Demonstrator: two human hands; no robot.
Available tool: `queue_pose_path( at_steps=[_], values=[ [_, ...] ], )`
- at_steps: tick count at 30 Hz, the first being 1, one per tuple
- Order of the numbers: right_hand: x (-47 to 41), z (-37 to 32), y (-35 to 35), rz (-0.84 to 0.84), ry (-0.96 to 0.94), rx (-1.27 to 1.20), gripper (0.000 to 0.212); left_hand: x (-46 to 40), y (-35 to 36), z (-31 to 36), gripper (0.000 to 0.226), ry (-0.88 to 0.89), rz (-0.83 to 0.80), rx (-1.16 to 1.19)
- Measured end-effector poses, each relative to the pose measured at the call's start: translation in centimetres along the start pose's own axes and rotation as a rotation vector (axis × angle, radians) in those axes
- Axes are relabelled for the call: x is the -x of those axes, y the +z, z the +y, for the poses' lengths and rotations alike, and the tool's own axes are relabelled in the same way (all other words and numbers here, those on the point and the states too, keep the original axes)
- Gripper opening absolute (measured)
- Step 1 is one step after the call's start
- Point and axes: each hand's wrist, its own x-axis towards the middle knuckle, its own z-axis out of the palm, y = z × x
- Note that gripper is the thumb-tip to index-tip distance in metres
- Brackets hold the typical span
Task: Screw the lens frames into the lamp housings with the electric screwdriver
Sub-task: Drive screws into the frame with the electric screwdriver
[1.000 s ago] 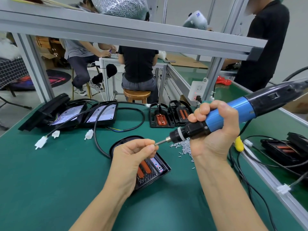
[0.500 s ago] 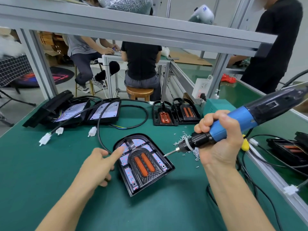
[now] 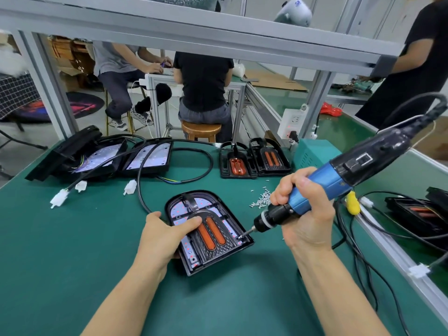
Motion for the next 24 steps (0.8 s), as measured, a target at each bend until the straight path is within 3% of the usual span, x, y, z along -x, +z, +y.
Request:
queue_pose_path(
  at_steps=[6,13,18,24],
  values=[
    [0.0,0.4,0.0,-0.014,0.012,0.011,0.012,0.3,0.4,-0.4,0.029,0.075,-0.004,0.049],
    [0.0,0.9,0.0,-0.057,0.011,0.062,0.01,0.1,0.5,-0.5,0.026,0.09,-0.05,0.095],
    [0.3,1.2,0.6,-0.088,-0.034,0.137,0.006,-0.1,0.9,-0.2,0.015,-0.019,-0.146,0.2],
    [0.7,1.0,0.2,-0.121,-0.013,0.107,0.005,-0.4,1.1,-0.5,0.015,-0.017,-0.119,0.273]
  ],
)
